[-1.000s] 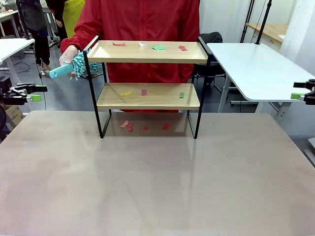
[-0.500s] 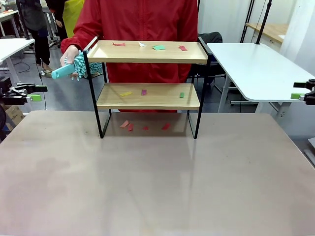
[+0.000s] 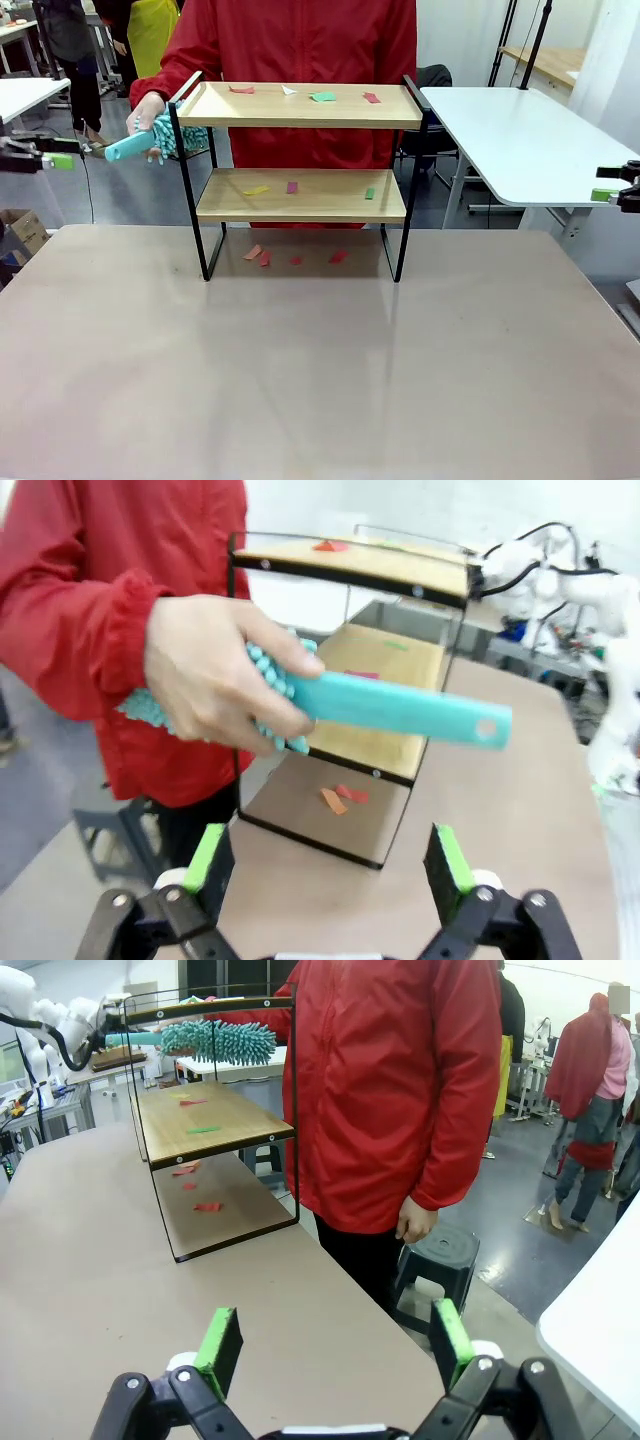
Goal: Clean the shelf.
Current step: Pick up the Duster handed by the human.
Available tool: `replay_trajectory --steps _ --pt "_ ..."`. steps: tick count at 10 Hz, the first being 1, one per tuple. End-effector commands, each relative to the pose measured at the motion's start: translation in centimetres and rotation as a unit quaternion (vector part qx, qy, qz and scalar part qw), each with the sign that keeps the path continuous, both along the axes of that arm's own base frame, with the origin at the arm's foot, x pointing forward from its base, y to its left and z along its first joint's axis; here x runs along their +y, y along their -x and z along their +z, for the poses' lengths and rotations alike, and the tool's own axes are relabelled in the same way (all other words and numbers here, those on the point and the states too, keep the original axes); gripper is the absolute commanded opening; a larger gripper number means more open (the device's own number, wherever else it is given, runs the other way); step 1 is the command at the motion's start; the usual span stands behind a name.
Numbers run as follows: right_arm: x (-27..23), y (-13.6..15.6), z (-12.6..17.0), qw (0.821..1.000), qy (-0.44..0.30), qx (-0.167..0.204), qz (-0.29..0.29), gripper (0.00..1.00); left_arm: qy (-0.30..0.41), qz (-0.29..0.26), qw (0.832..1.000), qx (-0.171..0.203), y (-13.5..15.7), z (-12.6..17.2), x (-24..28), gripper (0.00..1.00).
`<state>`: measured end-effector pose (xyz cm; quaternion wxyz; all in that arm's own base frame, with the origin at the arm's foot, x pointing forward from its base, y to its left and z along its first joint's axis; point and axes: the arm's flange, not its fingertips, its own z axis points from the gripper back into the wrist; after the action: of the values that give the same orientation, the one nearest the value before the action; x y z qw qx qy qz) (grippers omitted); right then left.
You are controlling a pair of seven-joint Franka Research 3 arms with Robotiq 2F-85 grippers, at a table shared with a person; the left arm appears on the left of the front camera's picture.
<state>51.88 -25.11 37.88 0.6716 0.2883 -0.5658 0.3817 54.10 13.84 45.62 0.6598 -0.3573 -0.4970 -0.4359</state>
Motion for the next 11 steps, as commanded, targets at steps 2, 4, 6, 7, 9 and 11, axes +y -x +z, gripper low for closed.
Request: replay_trajectory --steps 2,4,6,7,9,11 --pt "0.4 -0.1 0.8 1.0 0.003 0.005 -0.007 1.0 -0.105 0.077 0.99 0.047 4.7 7.1 -6.2 1.0" --pt "0.4 -0.1 0.8 1.0 0.003 0.005 -0.007 1.0 -0.145 0.153 0.971 0.115 7.1 11.6 -8.8 1.0" --pt "0.4 -0.1 0.8 1.0 0.003 0.005 -0.007 1.0 -0.169 0.231 0.944 0.165 8.4 14.8 -9.1 1.0" --pt "0.4 -0.1 0.8 1.0 0.003 0.005 -0.007 1.0 -0.163 0.257 0.937 0.173 9.0 15.8 -8.8 1.0" --pt "0.4 -0.1 0.8 1.0 0.003 0.005 -0.007 1.0 -0.173 0.239 0.945 0.142 8.4 15.4 -9.0 1.0" --pt "0.4 -0.1 0.8 1.0 0.003 0.005 -0.007 1.0 -0.173 0.239 0.945 0.142 8.4 15.4 -9.0 1.0"
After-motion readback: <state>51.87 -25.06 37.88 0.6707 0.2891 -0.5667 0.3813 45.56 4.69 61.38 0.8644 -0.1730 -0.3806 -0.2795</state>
